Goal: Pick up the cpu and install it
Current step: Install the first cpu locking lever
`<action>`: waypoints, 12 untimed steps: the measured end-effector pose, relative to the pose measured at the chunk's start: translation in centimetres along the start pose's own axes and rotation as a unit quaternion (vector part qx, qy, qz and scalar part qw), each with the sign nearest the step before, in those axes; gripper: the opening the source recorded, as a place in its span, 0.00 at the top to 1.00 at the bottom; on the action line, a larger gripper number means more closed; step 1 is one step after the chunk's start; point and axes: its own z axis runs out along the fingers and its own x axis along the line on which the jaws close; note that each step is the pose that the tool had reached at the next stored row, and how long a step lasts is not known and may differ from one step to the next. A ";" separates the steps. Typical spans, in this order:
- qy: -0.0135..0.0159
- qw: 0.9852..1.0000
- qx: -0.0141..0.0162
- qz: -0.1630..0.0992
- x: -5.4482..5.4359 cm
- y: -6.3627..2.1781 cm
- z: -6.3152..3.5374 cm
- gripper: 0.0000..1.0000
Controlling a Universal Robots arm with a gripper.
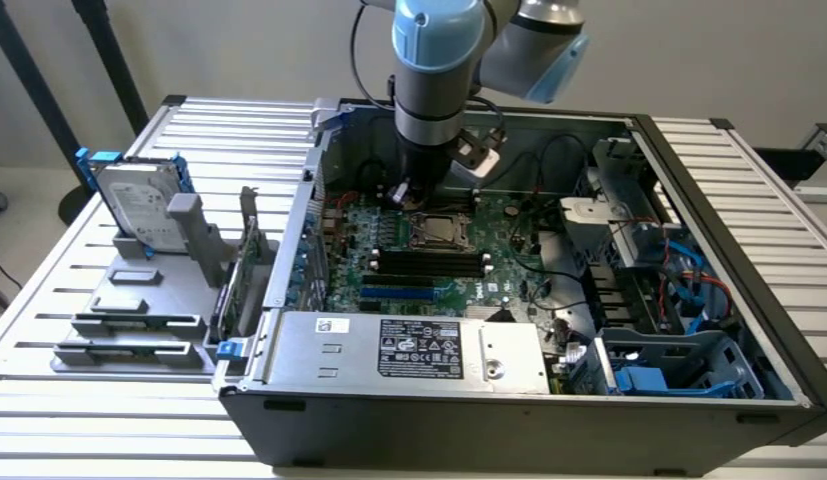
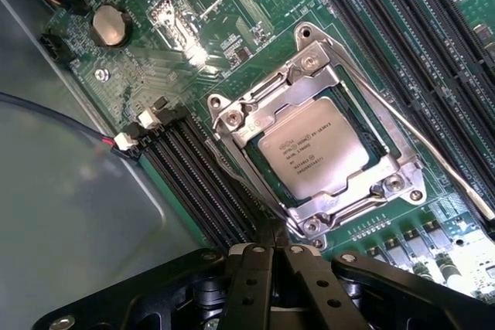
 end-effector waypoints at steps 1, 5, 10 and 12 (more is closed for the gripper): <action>0.000 1.000 0.000 0.000 0.0 0.05 0.01 0.89; 0.000 1.000 0.000 0.000 0.1 0.15 0.04 0.89; 0.000 1.000 0.000 -0.001 0.2 0.32 0.09 0.89; 0.000 1.000 0.000 -0.001 0.3 0.41 0.10 0.89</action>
